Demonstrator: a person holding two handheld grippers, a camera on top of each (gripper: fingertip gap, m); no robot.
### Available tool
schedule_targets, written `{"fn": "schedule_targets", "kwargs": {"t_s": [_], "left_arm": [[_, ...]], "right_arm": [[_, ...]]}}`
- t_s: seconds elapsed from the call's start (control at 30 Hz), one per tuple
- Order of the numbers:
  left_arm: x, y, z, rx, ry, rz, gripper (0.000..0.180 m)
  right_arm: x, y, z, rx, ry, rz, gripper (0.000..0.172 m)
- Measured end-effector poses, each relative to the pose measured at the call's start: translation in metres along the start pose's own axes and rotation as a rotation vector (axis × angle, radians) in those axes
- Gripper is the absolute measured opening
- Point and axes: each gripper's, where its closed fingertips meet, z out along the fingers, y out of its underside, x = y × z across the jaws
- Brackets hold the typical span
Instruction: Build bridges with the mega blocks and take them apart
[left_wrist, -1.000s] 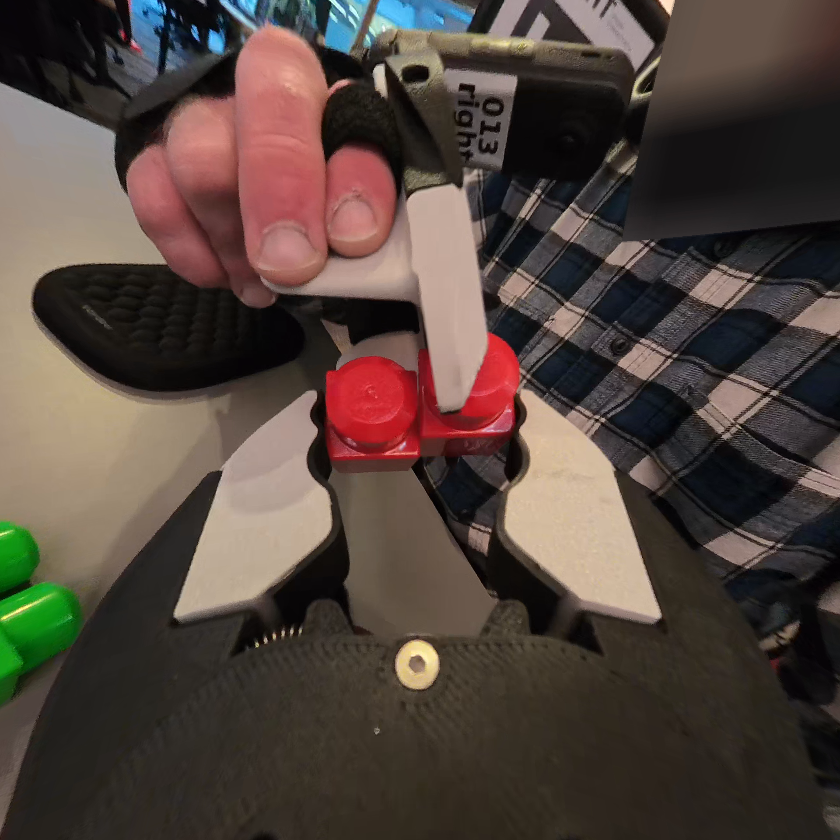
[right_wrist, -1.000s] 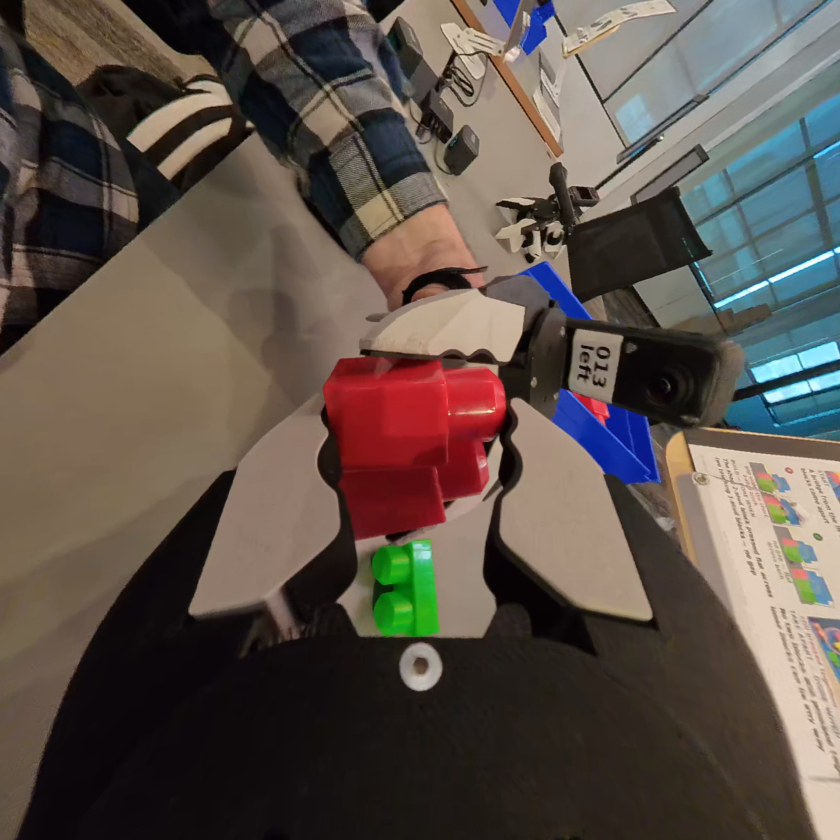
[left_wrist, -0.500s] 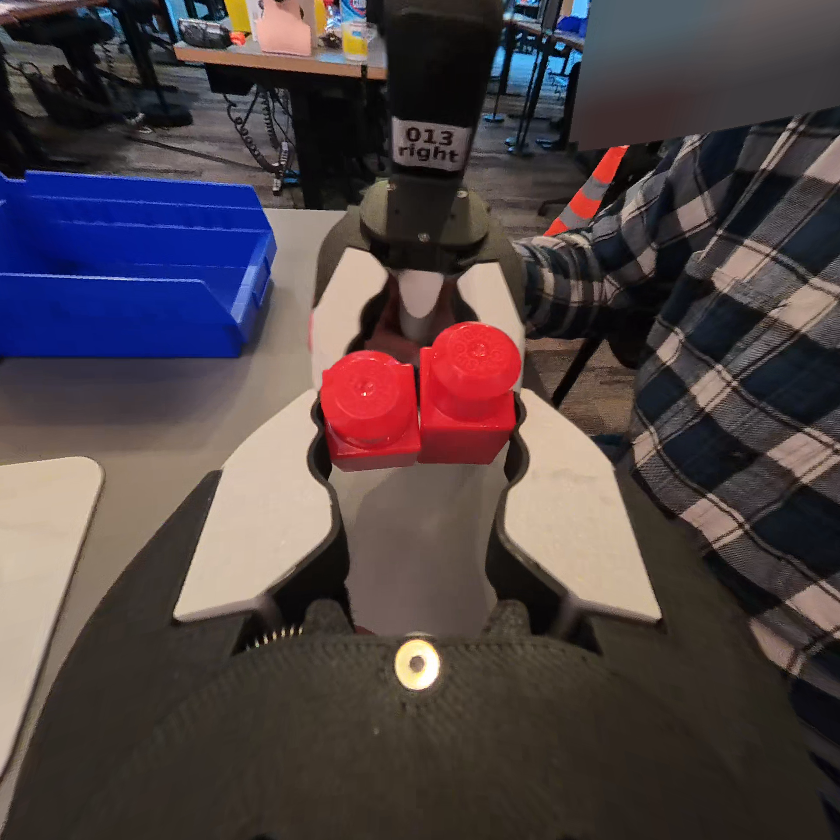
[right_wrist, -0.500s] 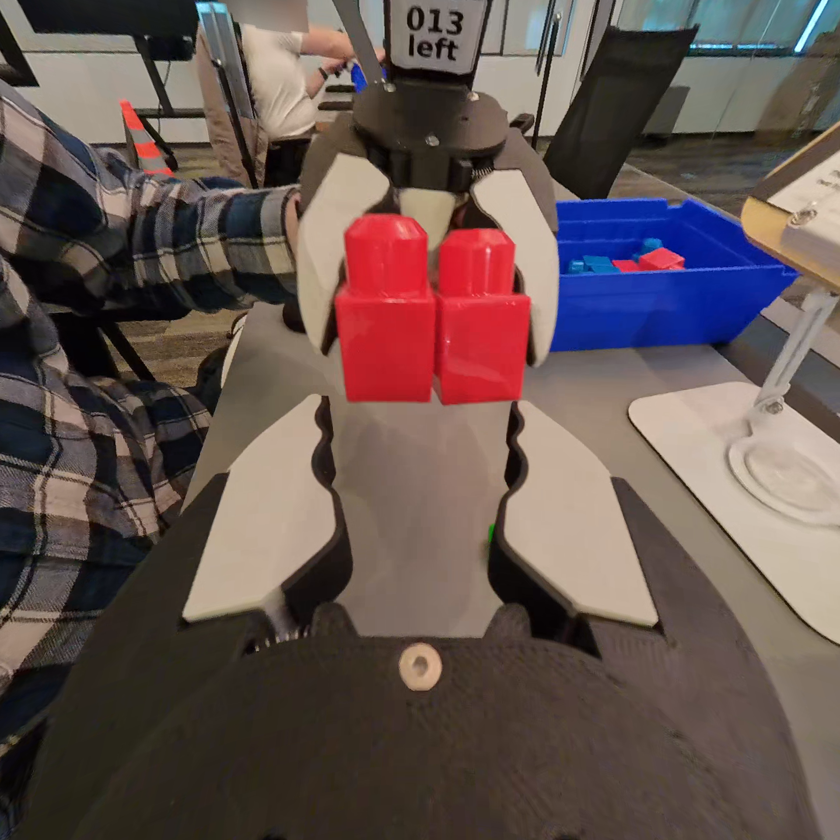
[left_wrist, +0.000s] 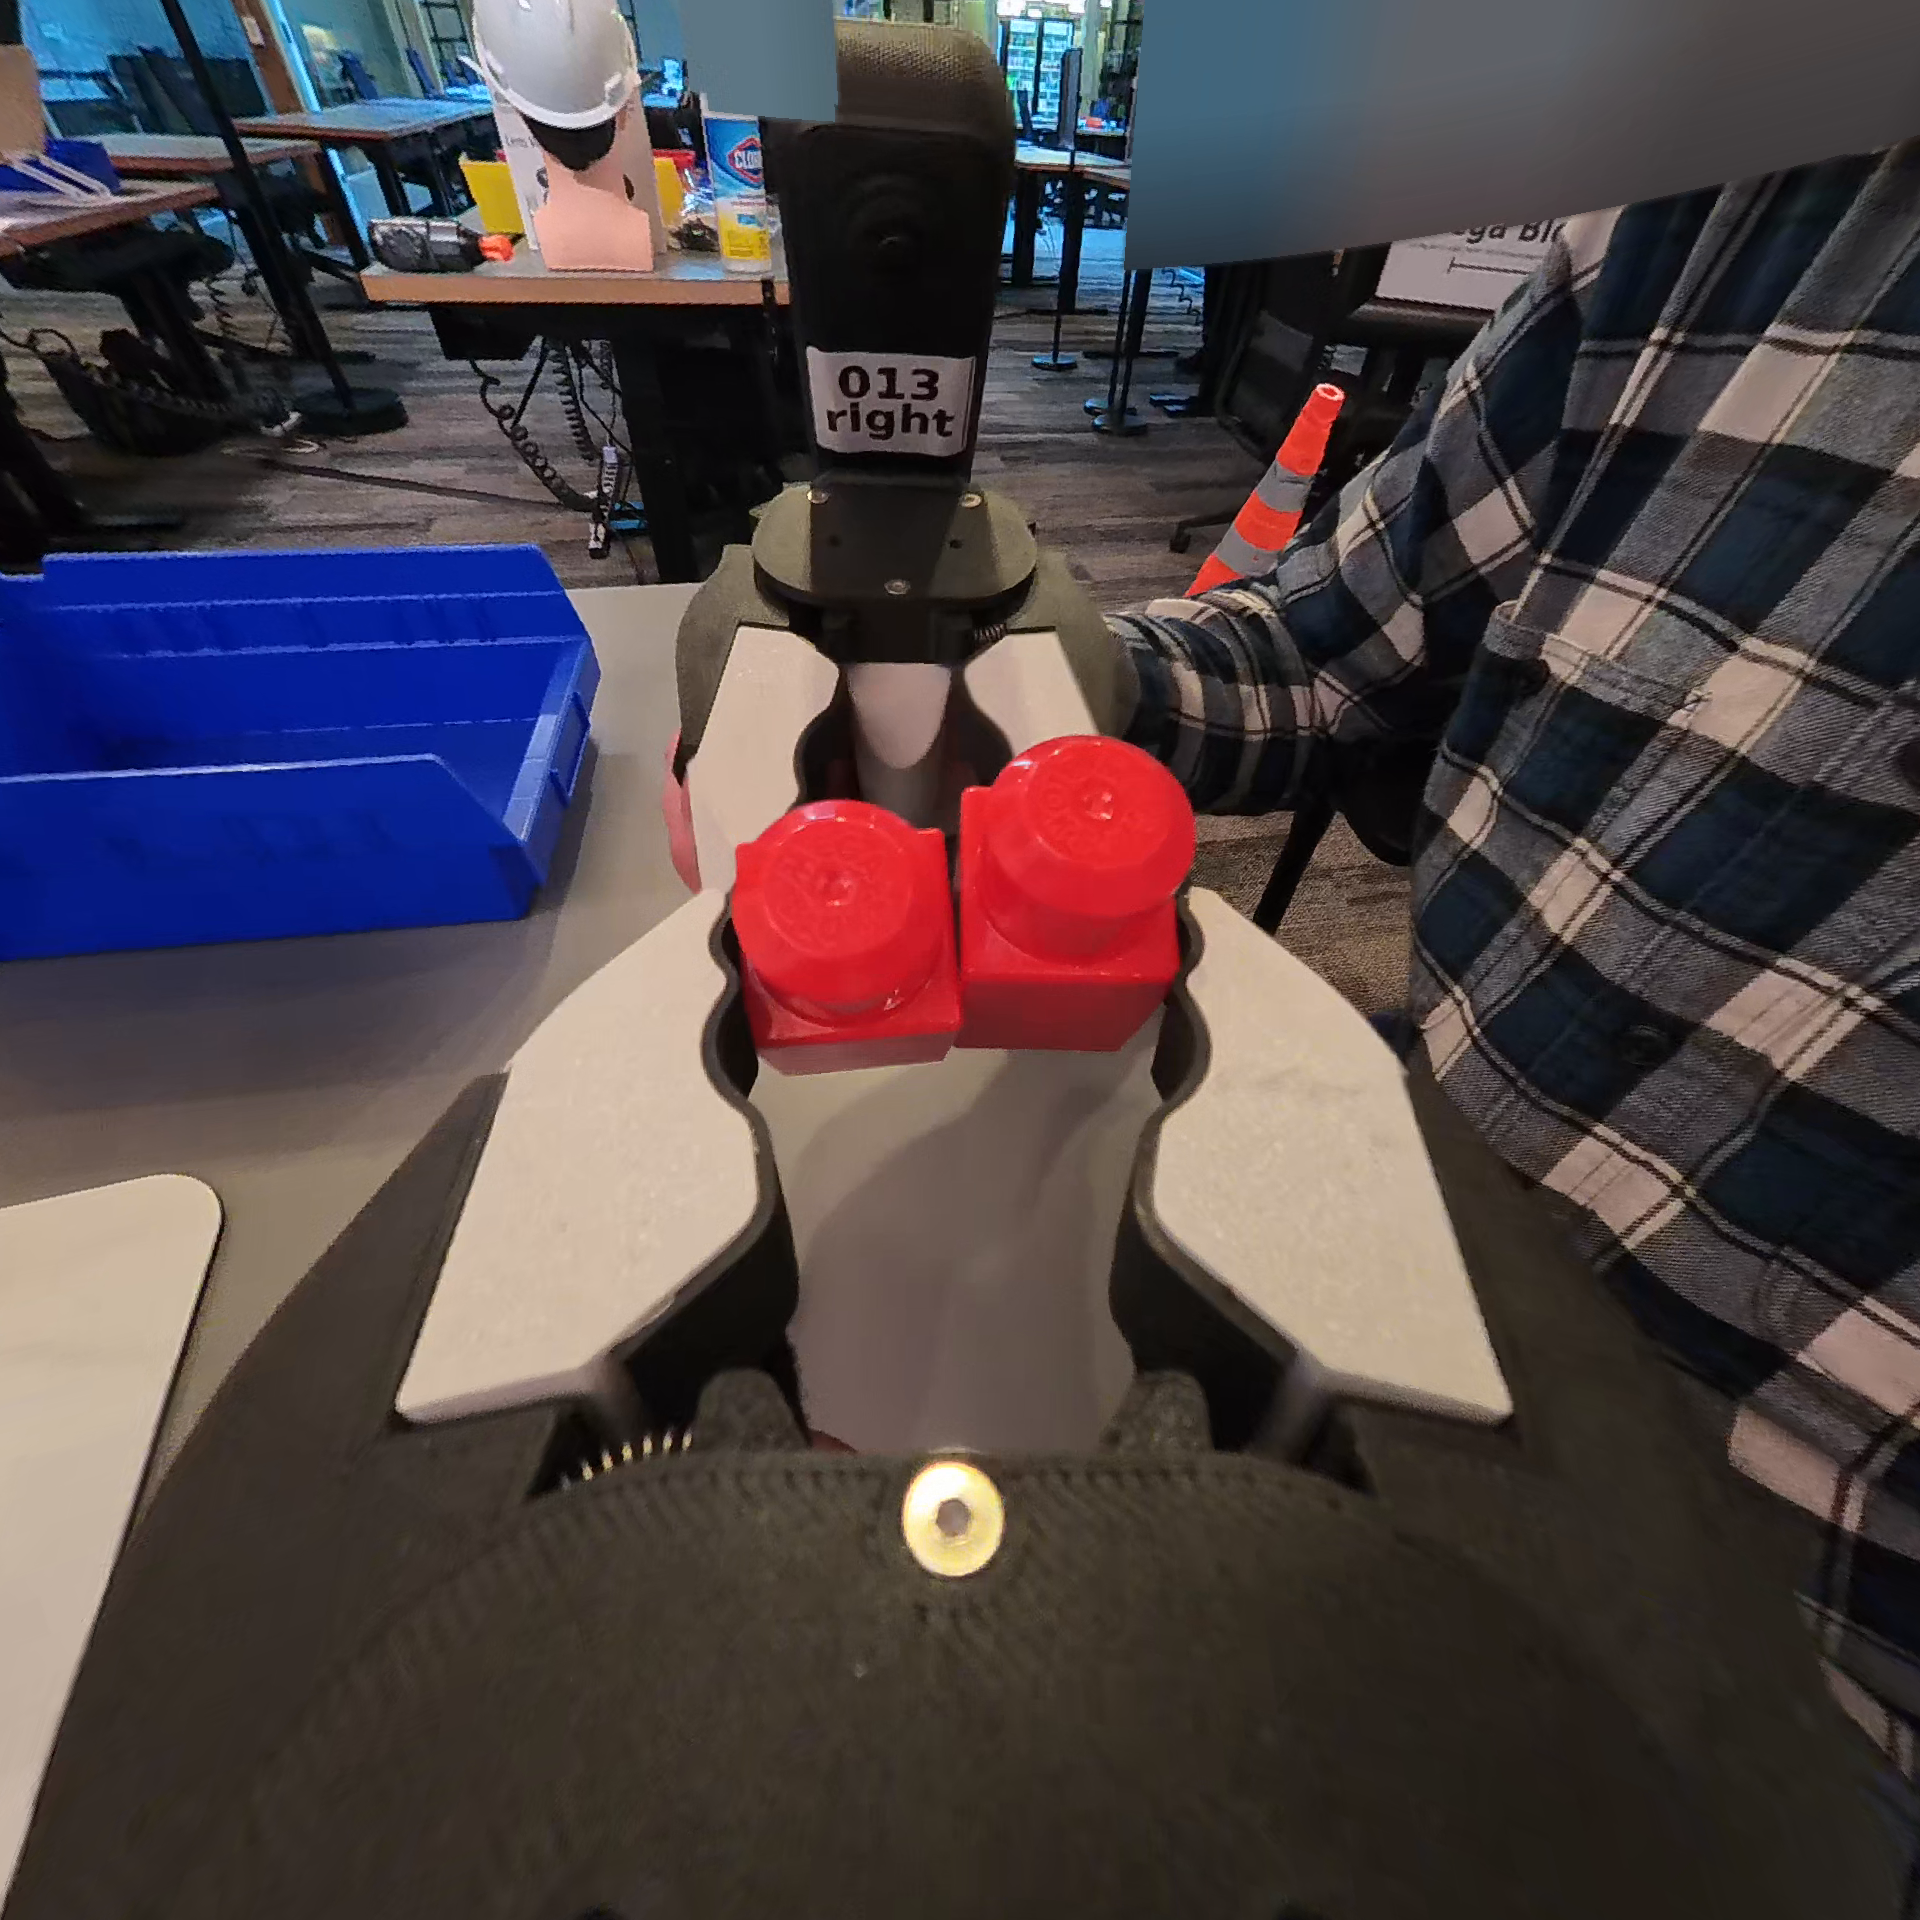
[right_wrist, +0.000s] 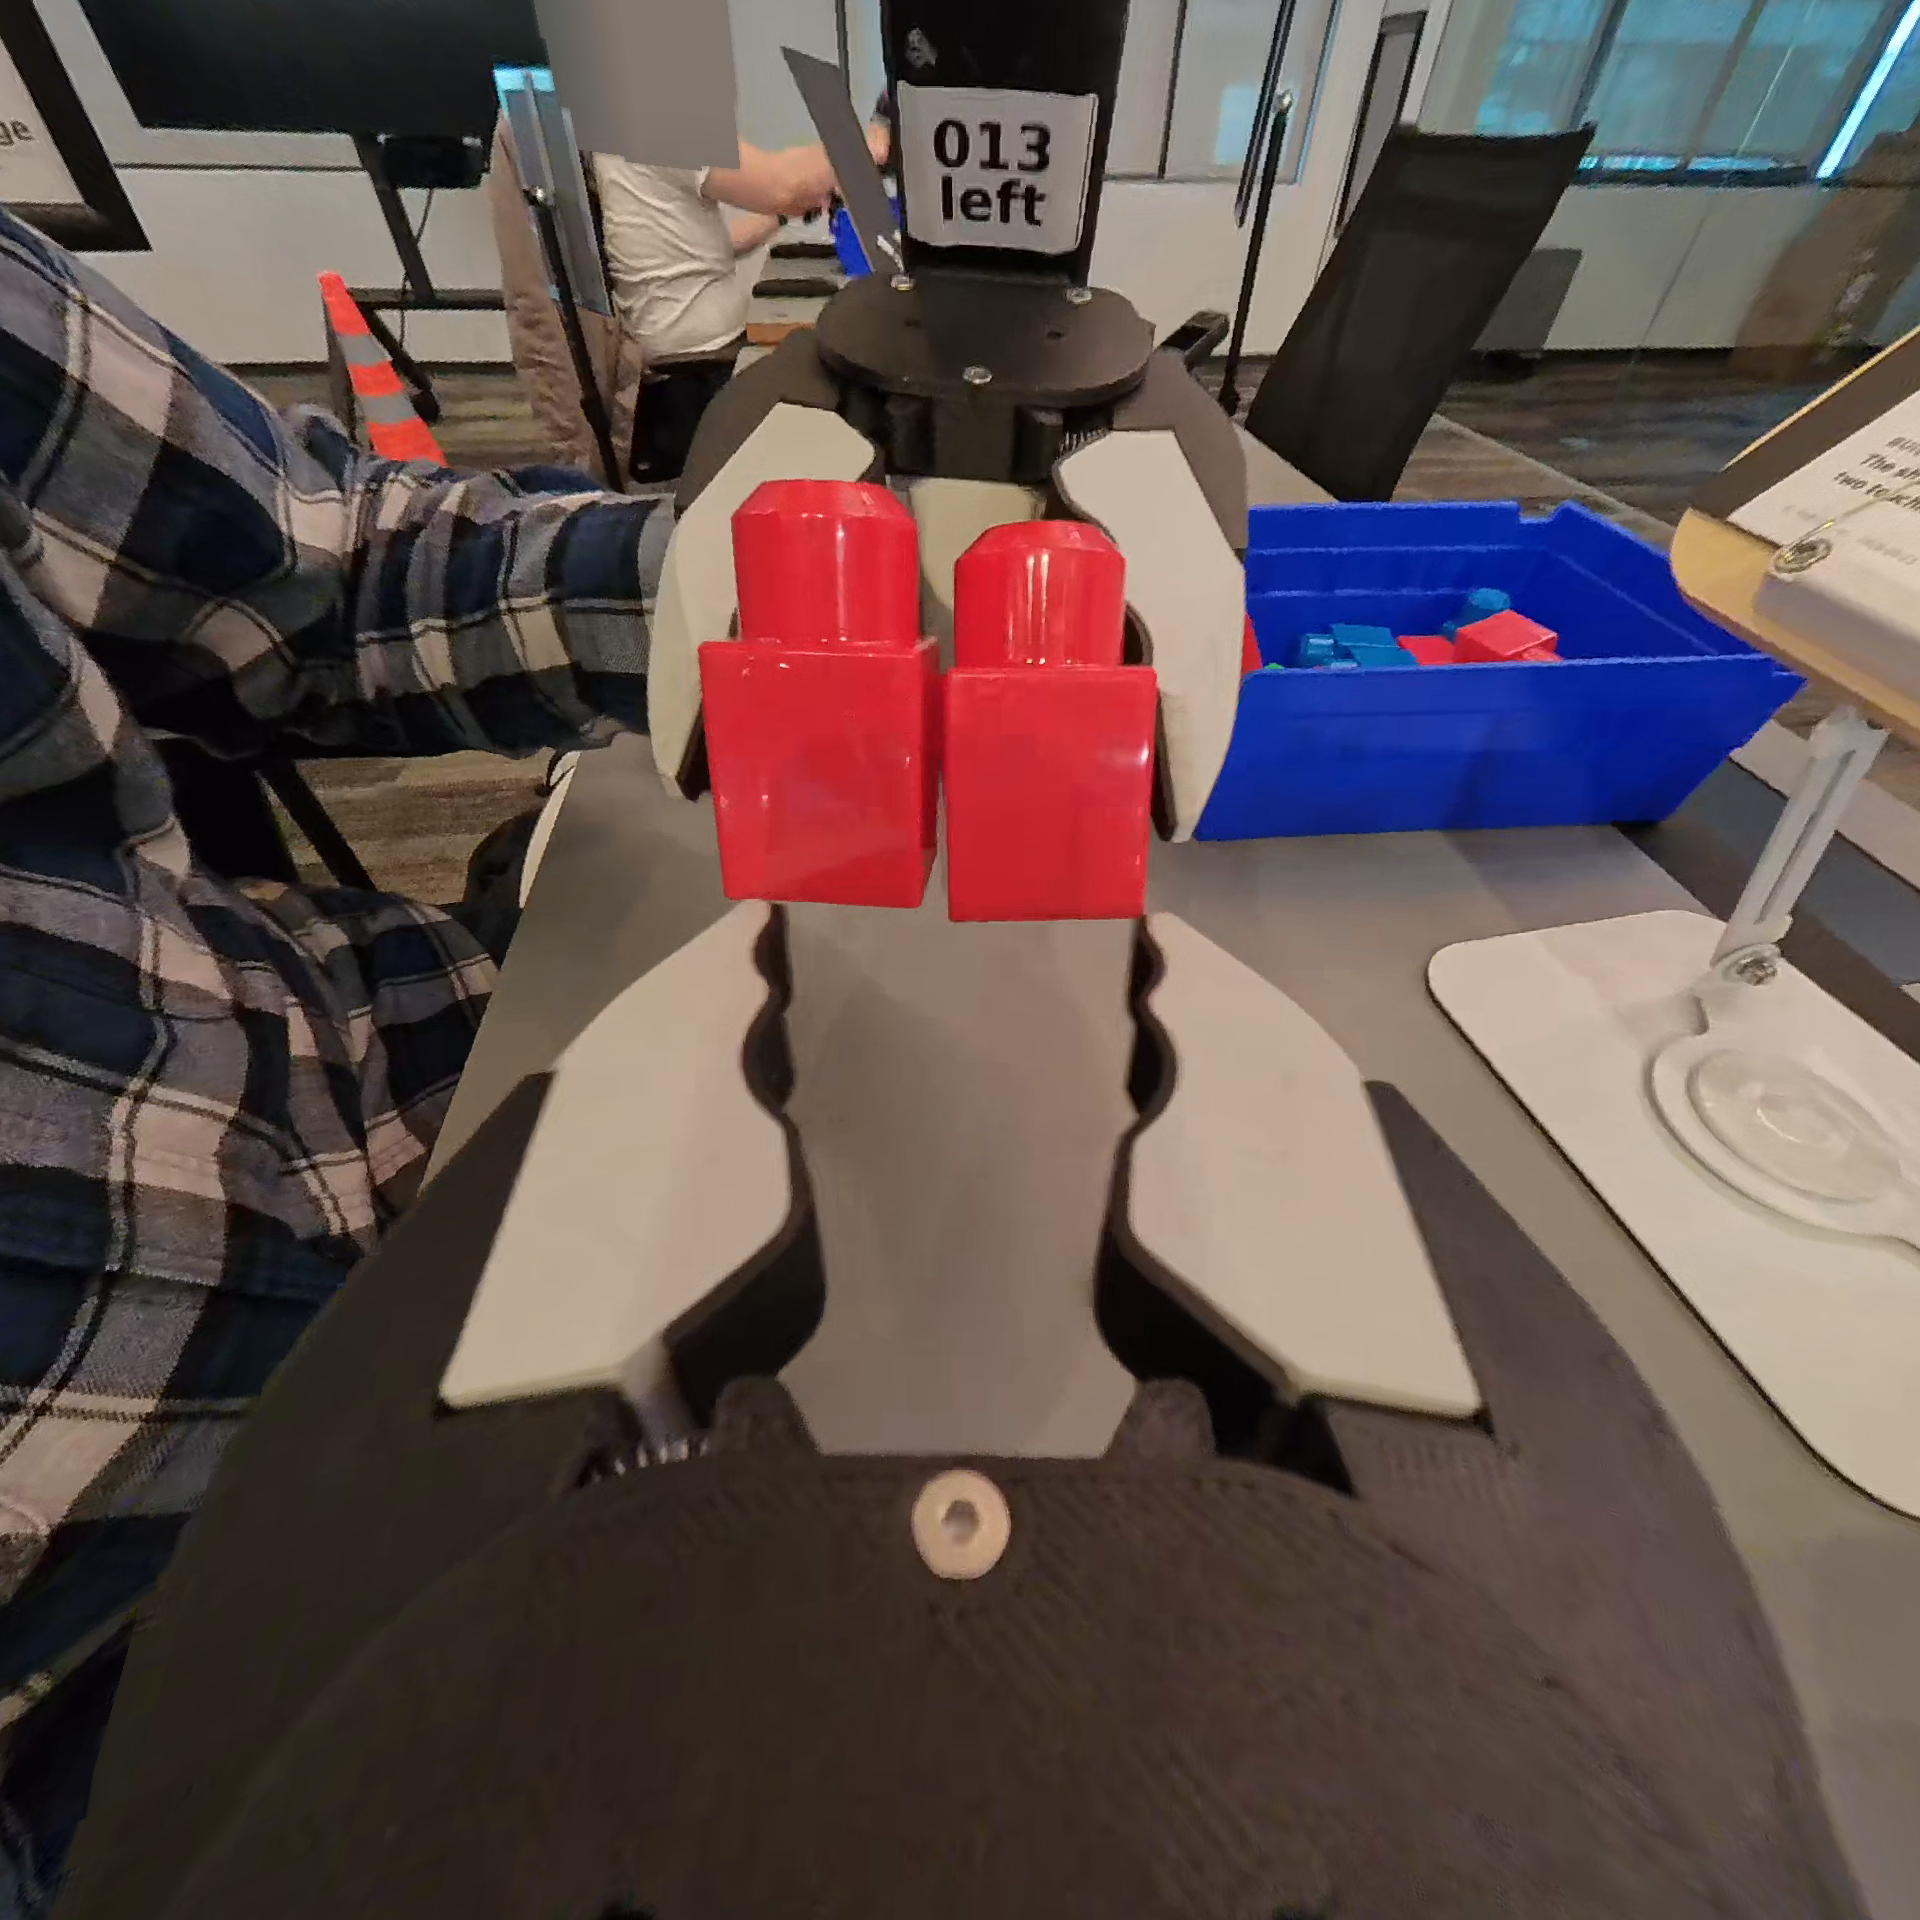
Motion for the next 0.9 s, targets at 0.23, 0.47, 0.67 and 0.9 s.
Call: {"fn": "schedule_targets", "kwargs": {"t_s": [0.23, 0.47, 0.67, 0.9], "left_arm": [[-0.001, 0.001, 0.002, 0.021, -0.007, 0.009, 0.075], [-0.001, 0.001, 0.005, 0.02, -0.013, 0.021, 0.075], [-0.002, -0.003, 0.005, 0.027, -0.021, 0.025, 0.075], [-0.005, -0.012, 0.005, 0.085, -0.036, -0.014, 0.076]], "right_arm": [[-0.004, -0.006, 0.0, 0.011, 0.003, -0.023, 0.075], [-0.004, -0.008, 0.001, 0.027, 0.01, -0.006, 0.071], [-0.003, -0.011, 0.001, 0.076, 0.013, -0.001, 0.071], [0.0, -0.019, -0.002, 0.194, 0.011, 0.031, 0.071]]}}
